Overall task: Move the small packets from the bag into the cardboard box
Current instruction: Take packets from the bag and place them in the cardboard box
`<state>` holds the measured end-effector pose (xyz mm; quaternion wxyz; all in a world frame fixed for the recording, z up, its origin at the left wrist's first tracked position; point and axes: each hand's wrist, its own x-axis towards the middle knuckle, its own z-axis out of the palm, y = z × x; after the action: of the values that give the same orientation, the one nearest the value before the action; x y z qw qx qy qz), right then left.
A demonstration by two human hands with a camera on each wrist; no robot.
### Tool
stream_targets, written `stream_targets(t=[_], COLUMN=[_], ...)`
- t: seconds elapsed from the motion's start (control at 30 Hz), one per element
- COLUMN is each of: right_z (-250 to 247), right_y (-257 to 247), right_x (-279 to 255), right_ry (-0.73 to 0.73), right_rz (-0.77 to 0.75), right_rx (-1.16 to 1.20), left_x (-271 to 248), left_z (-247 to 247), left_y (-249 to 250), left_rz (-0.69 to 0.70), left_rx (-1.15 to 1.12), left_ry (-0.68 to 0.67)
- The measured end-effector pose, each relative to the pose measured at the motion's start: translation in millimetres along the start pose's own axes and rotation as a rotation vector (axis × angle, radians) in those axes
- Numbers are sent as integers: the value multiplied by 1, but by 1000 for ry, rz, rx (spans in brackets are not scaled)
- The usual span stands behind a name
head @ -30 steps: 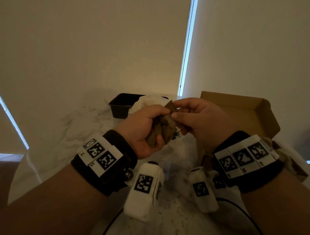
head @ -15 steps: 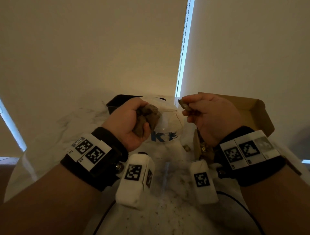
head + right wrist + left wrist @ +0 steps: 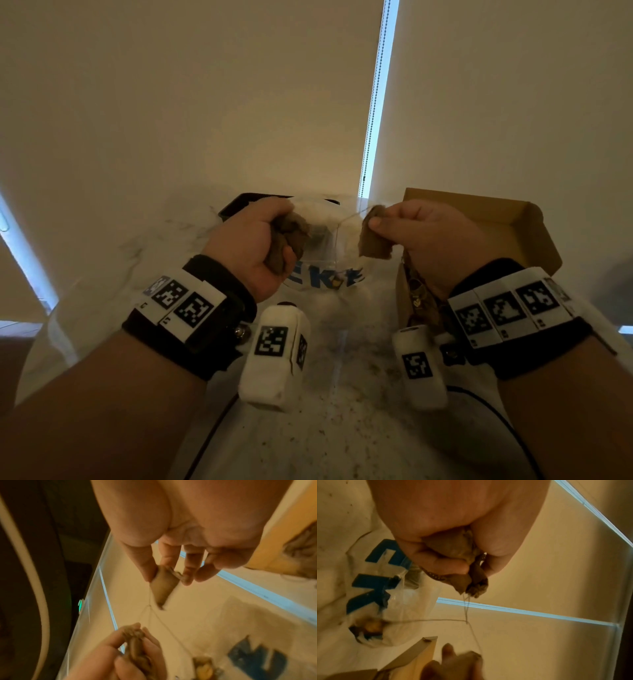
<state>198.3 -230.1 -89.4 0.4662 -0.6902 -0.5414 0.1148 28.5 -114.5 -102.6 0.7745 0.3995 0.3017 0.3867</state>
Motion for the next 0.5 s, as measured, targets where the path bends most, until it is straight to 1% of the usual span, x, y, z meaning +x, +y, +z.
stream_targets(t=[0.03, 0.13, 0.17, 0.27, 0.37, 0.5], right_z=[1, 1, 1, 0, 0, -3], right_y=[0, -6, -8, -13, -16, -19], right_x=[2, 6, 5, 1, -3, -6], right_ry=[2, 48, 34, -45, -107, -147], right_rz=[35, 223, 260, 273, 267, 217], right_rx=[109, 747, 864, 1035, 1164, 1281], left_x=[0, 0, 0, -2, -3, 0], left_z=[0, 3, 3, 7, 10, 10], left_y=[-2, -7, -9, -14, -21, -29], left_rz=[0, 10, 17, 41, 35, 24], left_rx=[46, 140, 168, 265, 347, 402], left_ry=[-14, -36, -40, -80, -121, -92])
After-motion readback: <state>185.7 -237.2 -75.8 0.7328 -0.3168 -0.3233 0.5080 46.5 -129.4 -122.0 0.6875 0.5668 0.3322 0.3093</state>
